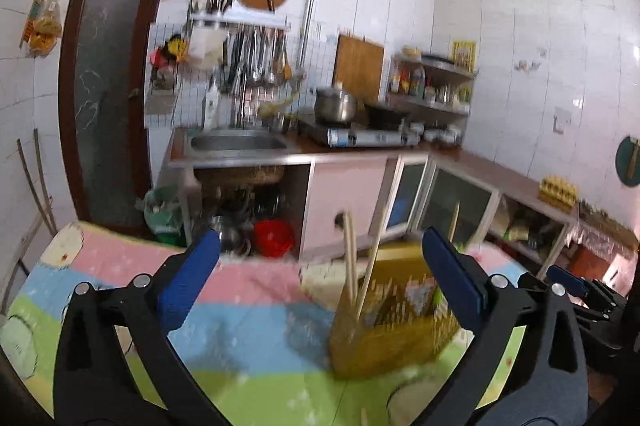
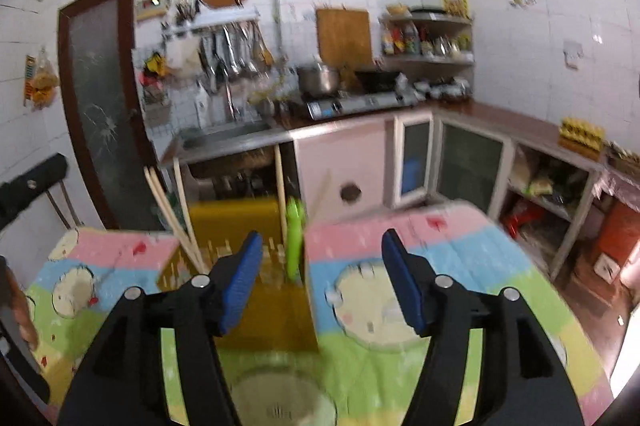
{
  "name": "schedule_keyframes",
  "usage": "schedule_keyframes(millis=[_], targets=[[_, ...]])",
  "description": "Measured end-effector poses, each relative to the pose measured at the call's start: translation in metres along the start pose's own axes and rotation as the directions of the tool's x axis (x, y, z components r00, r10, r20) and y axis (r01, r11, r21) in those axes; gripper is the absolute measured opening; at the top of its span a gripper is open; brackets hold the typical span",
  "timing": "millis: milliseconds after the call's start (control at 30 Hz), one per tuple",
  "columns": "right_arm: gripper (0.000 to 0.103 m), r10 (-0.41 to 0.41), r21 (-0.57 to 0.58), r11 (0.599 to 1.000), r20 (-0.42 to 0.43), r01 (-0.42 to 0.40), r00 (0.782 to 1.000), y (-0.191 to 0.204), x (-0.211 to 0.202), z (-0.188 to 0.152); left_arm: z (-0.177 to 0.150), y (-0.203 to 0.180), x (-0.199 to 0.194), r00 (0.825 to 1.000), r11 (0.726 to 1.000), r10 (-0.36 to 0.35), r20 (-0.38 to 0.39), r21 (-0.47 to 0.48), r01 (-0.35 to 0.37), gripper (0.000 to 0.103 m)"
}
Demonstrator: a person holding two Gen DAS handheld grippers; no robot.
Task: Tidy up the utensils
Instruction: 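Move both open tools back down to the remaining chopsticks, then close the left tool on a chopstick while the right tool grasps another chopstick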
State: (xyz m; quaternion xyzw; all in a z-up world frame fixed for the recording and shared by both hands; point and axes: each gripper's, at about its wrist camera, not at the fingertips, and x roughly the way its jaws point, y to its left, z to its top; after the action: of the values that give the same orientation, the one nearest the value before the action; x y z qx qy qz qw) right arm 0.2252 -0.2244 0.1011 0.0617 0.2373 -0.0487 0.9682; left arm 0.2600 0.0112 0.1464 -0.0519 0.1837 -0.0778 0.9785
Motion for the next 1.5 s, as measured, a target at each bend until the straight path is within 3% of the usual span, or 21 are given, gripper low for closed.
schedule_keyframes(millis=[233, 467, 633, 733, 833, 900, 1000, 1167, 1233, 1367, 1500], targets=[[0.061, -0.051, 0.020, 0.998, -0.151, 0.054, 0.987, -0.003, 0.016, -0.067, -0.067, 0.008, 0.008, 0.985, 0.998, 0.035, -0.170, 0.050, -0.027, 0.098], [0.061, -0.066, 0.028, 0.997, -0.292, 0.077, 0.954, 0.002, 0.040, -0.117, -0.129, 0.016, 0.043, 0.937, 0.999, 0.046, -0.346, 0.019, -0.042, 0.098], [0.060, -0.068, 0.043, 0.995, -0.360, 0.089, 0.930, 0.009, 0.056, -0.131, -0.151, 0.011, 0.057, 0.912, 0.998, 0.054, -0.406, 0.035, -0.043, 0.098], [0.040, -0.057, 0.069, 0.993, -0.408, 0.093, 0.911, 0.011, 0.069, -0.136, -0.159, 0.002, 0.062, 0.904, 0.996, 0.070, -0.421, 0.073, -0.043, 0.098], [0.038, -0.080, 0.062, 0.991, -0.424, 0.117, 0.902, 0.015, 0.073, -0.135, -0.161, -0.004, 0.064, 0.899, 0.995, 0.079, -0.431, 0.085, -0.047, 0.098], [0.031, -0.086, 0.054, 0.991, -0.426, 0.120, 0.901, 0.017, 0.075, -0.133, -0.163, -0.006, 0.068, 0.890, 0.994, 0.091, -0.448, 0.092, -0.055, 0.098], [0.012, -0.083, 0.039, 0.993, -0.420, 0.110, 0.904, 0.021, 0.077, -0.132, -0.168, -0.008, 0.074, 0.875, 0.996, 0.081, -0.477, 0.078, -0.050, 0.098], [0.011, -0.061, 0.032, 0.996, -0.413, 0.081, 0.909, 0.014, 0.076, -0.130, -0.169, -0.013, 0.077, 0.869, 0.997, 0.067, -0.490, 0.062, -0.042, 0.096], [0.009, -0.065, 0.024, 0.996, -0.413, 0.082, 0.909, 0.008, 0.075, -0.128, -0.169, -0.018, 0.077, 0.870, 0.997, 0.063, -0.490, 0.072, -0.032, 0.091], [0.008, -0.064, 0.030, 0.996, -0.416, 0.084, 0.907, -0.005, 0.076, -0.125, -0.172, -0.032, 0.081, 0.855, 0.997, 0.032, -0.518, 0.080, 0.011, 0.077], [0.008, -0.059, 0.035, 0.996, -0.416, 0.081, 0.907, -0.014, 0.075, -0.127, -0.180, -0.044, 0.087, 0.828, 0.995, 0.017, -0.560, 0.090, 0.041, 0.050]])
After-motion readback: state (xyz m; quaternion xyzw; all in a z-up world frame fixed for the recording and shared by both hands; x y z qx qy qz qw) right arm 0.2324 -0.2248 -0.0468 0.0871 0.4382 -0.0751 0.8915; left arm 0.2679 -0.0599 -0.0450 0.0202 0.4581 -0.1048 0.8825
